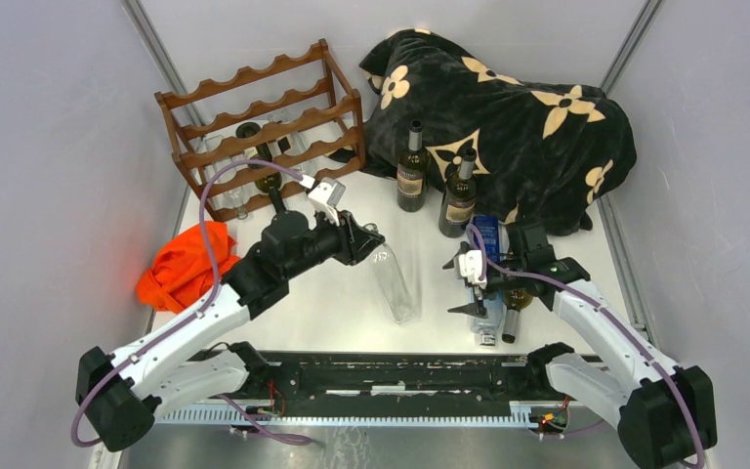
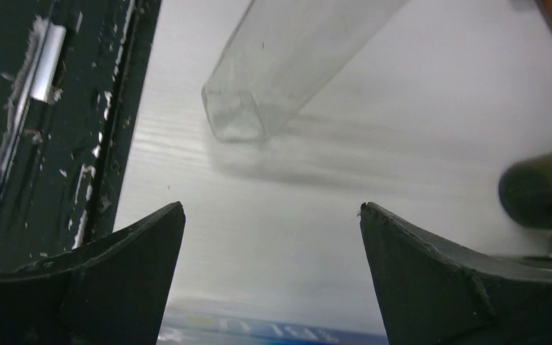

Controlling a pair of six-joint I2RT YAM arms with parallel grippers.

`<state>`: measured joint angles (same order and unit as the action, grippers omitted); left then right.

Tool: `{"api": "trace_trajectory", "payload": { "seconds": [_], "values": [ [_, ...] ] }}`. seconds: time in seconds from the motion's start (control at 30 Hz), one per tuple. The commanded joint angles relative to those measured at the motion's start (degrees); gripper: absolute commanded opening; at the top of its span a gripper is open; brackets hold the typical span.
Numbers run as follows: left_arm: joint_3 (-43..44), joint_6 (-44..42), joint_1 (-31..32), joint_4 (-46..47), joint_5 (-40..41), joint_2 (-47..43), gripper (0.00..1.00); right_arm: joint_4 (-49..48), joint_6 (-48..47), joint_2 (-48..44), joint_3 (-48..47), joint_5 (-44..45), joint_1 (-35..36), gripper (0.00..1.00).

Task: Put the wine bottle on the wine rack
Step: Pick up the wine bottle from the center of the board.

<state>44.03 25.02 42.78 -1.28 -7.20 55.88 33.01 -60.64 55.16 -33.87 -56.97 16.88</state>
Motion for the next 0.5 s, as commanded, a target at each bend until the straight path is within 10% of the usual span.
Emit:
{"api": "trace_trajectory", "payload": {
  "seconds": [0.0, 0.47],
  "values": [
    [-1.7, 9.9, 0.1, 14.1, -2.6, -4.1, 0.02, -10.6, 10.5, 1.7, -3.2, -2.9, 6.4, 0.98],
    [-5.8, 11.2, 6.2, 27.0, 3.8, -1.3, 0.02, -34.6, 39.4, 7.7, 4.7, -5.6, 9.9, 0.98]
  ]
}}
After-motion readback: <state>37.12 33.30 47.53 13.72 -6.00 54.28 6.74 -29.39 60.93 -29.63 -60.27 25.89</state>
